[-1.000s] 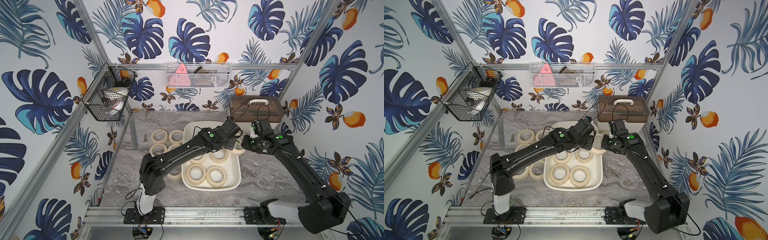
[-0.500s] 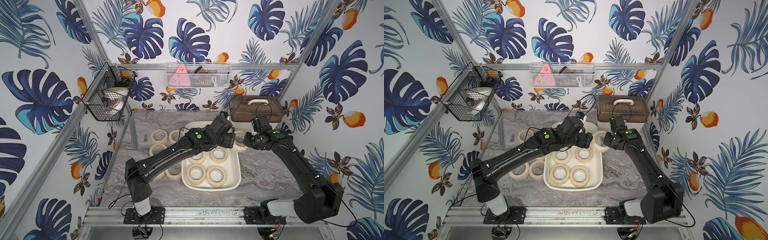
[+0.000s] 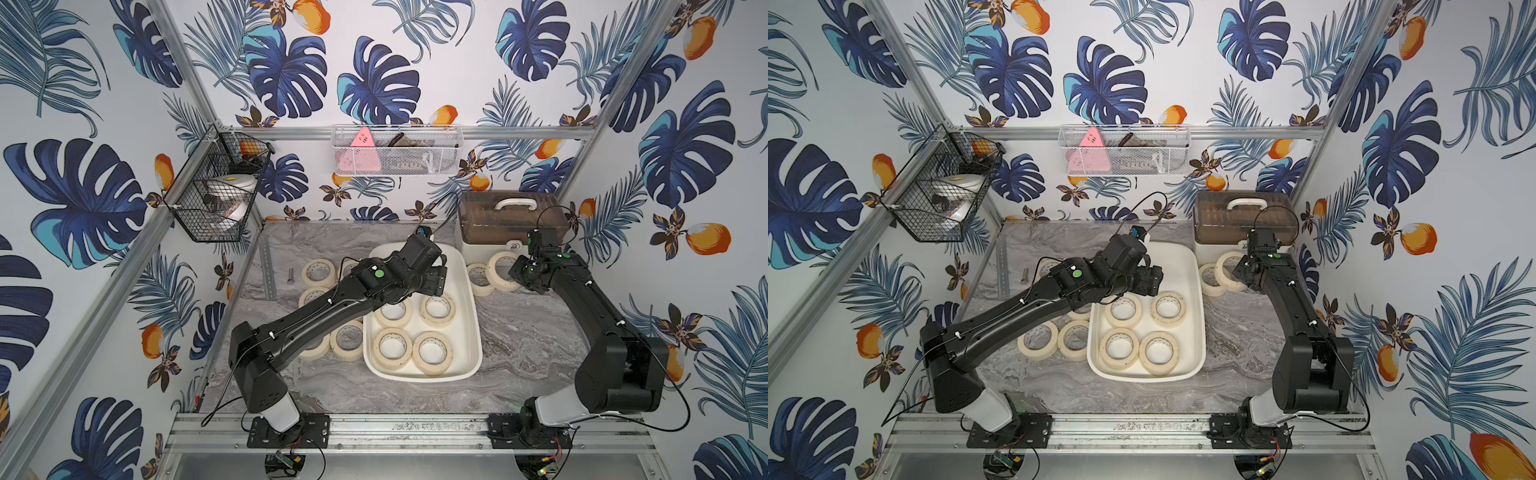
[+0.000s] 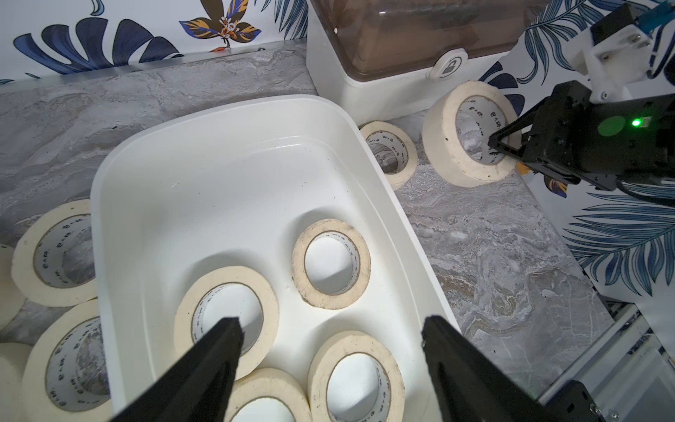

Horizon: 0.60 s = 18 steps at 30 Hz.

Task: Take out the art tape in the storage box
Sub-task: Place the art tape at the center of the board.

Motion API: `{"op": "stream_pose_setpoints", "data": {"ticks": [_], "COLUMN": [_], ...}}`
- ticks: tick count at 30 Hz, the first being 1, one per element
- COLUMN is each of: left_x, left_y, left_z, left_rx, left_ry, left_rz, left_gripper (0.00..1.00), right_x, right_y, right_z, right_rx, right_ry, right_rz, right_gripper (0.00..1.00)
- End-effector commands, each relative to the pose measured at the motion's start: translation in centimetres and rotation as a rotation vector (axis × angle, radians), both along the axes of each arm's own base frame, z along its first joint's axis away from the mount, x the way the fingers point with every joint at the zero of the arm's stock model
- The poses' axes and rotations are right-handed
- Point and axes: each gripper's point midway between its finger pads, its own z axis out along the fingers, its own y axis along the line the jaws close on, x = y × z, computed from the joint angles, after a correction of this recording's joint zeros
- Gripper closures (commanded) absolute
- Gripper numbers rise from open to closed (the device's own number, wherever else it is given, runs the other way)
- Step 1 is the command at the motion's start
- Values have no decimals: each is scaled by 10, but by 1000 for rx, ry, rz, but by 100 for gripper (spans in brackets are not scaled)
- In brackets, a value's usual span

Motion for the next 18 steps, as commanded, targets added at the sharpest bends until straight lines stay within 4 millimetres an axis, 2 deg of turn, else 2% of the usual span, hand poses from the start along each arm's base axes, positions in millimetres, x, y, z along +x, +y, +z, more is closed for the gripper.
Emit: {"op": "stream_pose_setpoints", "data": {"ticks": [1, 7, 18], "left_x": [1, -1, -3], "left_y": [9, 20, 32], "left_z": [1, -3, -4], "left_rx": [2, 10, 32], "left_ry": [-4, 6, 14], "left_rz": [12, 29, 52], "left_gripper": [14, 14, 14], "right_x": [13, 13, 29], "right_y": [-21, -47, -68], "right_z": [-4, -39, -72], "right_rx": [-38, -31, -31], "right_ry": [-45, 13, 54], "right_rz": [-69, -140, -189], "right_gripper": [100, 100, 100]}}
